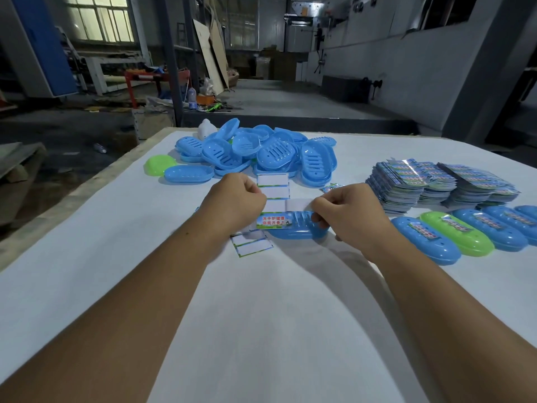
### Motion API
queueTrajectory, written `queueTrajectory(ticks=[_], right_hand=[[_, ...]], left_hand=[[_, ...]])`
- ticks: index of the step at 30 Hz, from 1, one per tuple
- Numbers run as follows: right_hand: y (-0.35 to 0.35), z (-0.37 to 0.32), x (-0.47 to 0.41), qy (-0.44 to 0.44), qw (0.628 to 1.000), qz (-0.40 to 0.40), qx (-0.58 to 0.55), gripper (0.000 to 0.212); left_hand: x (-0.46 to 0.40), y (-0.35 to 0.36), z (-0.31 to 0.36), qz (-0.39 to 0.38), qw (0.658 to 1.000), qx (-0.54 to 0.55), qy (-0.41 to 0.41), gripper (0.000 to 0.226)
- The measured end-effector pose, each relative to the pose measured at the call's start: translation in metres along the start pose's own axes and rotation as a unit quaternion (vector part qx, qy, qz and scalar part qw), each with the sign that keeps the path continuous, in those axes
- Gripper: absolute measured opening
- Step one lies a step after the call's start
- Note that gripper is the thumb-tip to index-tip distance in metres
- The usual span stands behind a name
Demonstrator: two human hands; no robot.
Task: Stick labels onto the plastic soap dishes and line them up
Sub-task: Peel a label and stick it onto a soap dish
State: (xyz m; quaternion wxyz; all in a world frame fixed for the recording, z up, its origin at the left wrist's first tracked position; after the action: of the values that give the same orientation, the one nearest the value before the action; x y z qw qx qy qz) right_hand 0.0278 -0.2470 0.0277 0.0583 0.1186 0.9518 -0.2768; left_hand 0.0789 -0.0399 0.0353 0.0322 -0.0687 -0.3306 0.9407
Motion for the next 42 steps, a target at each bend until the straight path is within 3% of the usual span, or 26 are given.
queueTrajectory(ticks=[5, 11, 16, 18, 21, 23, 25, 36, 42], right_hand=[[-0.003, 0.002, -0.001, 0.01, 1.0, 0.014, 0.006, 0.027], [0.0, 0.002, 0.001, 0.004, 1.0, 0.011, -0.001, 0.027], [0.002, -0.002, 0.002, -0.01, 1.0, 0.016, 0.004, 0.023], [0.002, -0.003, 0.002, -0.022, 0.999, 0.028, 0.018, 0.024], [0.001, -0.006, 0.003, -0.038, 0.997, 0.052, 0.037, 0.024], [0.001, -0.009, 0.005, -0.054, 0.996, 0.062, 0.039, 0.025], [0.001, -0.012, 0.006, -0.068, 0.995, 0.064, 0.033, 0.026], [0.002, -0.013, 0.005, -0.102, 0.993, 0.057, 0.022, 0.027], [0.008, -0.014, 0.005, -0.145, 0.989, 0.0, 0.012, 0.025]], left_hand=[[-0.003, -0.014, -0.006, 0.026, 0.985, -0.167, -0.023, 0.007], [-0.004, -0.025, -0.02, -0.036, 0.945, -0.313, -0.081, 0.016], [0.003, -0.027, -0.018, -0.032, 0.905, -0.416, -0.083, 0.02], [0.003, -0.025, -0.011, -0.006, 0.922, -0.384, -0.053, 0.017], [0.004, -0.01, 0.006, -0.01, 0.988, -0.15, 0.034, 0.014], [0.011, 0.004, 0.02, -0.046, 0.995, -0.007, 0.087, 0.019], [0.017, 0.015, 0.03, -0.076, 0.989, 0.058, 0.118, 0.018], [0.019, 0.026, 0.029, -0.111, 0.981, 0.111, 0.118, 0.015], [0.015, 0.023, 0.021, -0.083, 0.985, 0.115, 0.093, 0.015]])
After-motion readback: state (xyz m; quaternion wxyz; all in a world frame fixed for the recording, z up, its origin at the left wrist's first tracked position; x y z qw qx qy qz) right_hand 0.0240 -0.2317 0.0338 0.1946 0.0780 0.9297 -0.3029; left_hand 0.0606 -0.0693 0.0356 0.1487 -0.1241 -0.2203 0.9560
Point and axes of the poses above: each hand's wrist, its own x-axis away from the middle knuckle, its own y-axis out of the palm, z = x × y, the point moved 5 cm from there along -x, towards the middle knuckle, and after that the axes turned 4 degrees about -z, right-handed, at the moved point
